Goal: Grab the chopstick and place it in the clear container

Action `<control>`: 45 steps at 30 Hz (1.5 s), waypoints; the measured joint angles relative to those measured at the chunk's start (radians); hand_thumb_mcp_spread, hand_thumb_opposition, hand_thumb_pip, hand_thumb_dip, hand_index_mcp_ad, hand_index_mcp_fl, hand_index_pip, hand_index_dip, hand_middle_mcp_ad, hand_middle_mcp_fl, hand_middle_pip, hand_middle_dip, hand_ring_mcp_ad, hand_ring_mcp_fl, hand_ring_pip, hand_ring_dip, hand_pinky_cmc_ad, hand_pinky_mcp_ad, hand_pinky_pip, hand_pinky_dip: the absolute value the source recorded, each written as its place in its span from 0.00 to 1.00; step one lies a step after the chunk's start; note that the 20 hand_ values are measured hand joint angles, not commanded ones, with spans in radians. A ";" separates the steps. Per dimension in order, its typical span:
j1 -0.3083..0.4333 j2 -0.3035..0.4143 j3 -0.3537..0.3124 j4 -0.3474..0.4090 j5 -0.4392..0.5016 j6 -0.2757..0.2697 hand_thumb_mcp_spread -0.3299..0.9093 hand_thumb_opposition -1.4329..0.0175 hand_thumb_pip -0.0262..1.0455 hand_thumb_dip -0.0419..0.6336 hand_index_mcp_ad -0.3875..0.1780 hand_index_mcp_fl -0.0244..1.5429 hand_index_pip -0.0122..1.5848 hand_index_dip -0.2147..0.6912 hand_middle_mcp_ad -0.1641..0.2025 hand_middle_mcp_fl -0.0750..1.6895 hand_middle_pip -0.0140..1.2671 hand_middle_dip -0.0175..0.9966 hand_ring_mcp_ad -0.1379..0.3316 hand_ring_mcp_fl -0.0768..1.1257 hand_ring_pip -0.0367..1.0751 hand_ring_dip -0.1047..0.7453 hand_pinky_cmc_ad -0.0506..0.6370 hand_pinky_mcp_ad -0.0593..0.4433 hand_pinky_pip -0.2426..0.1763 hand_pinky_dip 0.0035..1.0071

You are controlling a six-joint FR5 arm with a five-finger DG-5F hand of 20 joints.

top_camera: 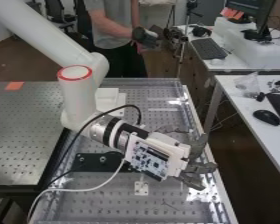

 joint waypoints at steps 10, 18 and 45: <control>-0.002 -0.003 0.007 -0.006 0.005 -0.007 0.82 0.30 0.48 0.49 0.33 0.59 0.50 0.50 0.61 0.71 0.16 0.69 0.27 0.42 0.13 0.62 0.70 0.55 0.43 0.15; -0.002 -0.006 0.018 -0.011 0.006 -0.024 0.86 0.29 0.46 0.49 0.35 0.63 0.50 0.51 0.57 0.72 0.18 0.69 0.27 0.45 0.13 0.62 0.70 0.55 0.46 0.15; 0.003 0.048 0.045 0.054 0.031 -0.168 0.92 0.24 0.46 0.49 0.54 0.78 0.32 0.53 0.56 0.80 0.16 0.66 0.28 0.55 0.14 0.66 0.74 0.58 0.53 0.15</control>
